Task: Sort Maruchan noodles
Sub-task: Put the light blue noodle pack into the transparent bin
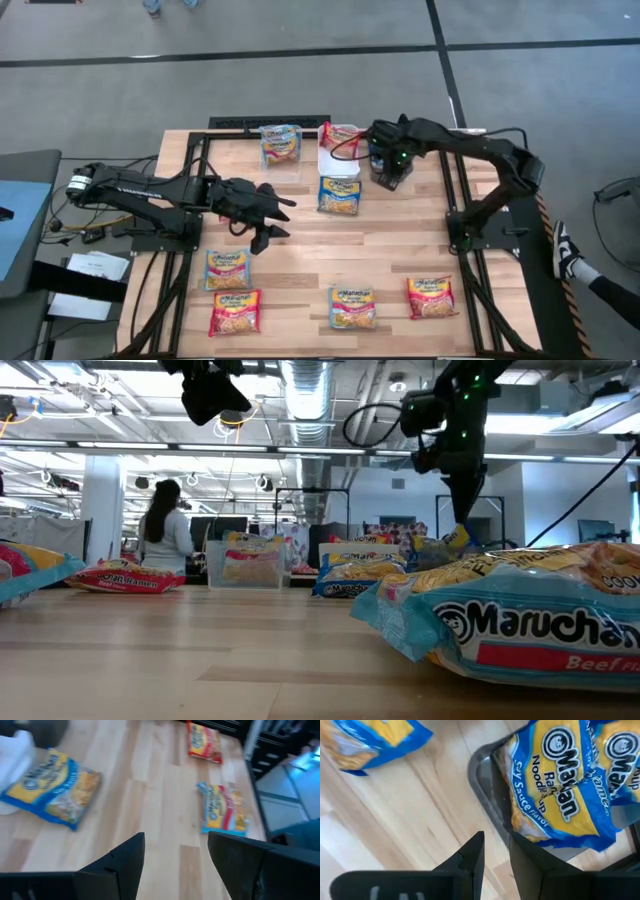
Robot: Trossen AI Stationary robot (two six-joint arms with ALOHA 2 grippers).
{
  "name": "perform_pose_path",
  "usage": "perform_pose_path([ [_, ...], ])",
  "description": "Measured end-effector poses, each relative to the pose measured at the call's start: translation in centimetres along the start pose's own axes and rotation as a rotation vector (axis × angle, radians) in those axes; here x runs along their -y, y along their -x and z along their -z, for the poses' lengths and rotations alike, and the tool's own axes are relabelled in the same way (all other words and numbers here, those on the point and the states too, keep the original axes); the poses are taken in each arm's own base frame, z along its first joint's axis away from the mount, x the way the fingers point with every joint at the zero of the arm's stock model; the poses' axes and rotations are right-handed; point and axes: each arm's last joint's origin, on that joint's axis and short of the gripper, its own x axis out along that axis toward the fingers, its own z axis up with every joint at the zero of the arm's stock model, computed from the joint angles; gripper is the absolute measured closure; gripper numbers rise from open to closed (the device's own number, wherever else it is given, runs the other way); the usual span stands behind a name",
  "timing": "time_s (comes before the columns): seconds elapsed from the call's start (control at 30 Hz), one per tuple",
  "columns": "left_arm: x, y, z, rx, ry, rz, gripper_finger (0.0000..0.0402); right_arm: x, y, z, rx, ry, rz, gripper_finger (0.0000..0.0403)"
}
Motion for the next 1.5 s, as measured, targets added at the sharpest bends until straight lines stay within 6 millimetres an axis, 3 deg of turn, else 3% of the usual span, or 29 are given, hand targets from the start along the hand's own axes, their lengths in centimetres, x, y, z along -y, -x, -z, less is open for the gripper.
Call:
perform_pose_path([
  [0.23,-0.5,0.0,0.2,-0.012,-0.003,-0.077,0.0196,-1.3,1.8,0.6,0.072,-0.012,-0.012,0.0290],
  [0.5,-1.1,0.3,0.3,-0.069,0.028,-0.088,0.0196,-3.0,2.1,0.8,0.085,0.039,-0.026,0.0290],
  [0.77,-0.8,4.7,-0.1,-0.194,0.025,-0.118,0.0196,-4.3,2.3,0.9,0.093,0.074,-0.038,0.0290],
  [1.17,-1.5,11.7,2.2,-0.206,0.210,-0.215,0.0196,-5.9,2.5,1.1,0.107,0.119,-0.052,0.0290],
  [1.3,-1.9,12.2,3.5,-0.218,0.299,-0.223,0.0196,-6.4,2.6,1.1,0.114,0.138,-0.057,0.0290],
  [1.5,-2.3,11.1,6.1,-0.336,0.380,-0.157,0.0196,-7.1,2.8,1.1,0.135,0.160,-0.066,0.0290],
])
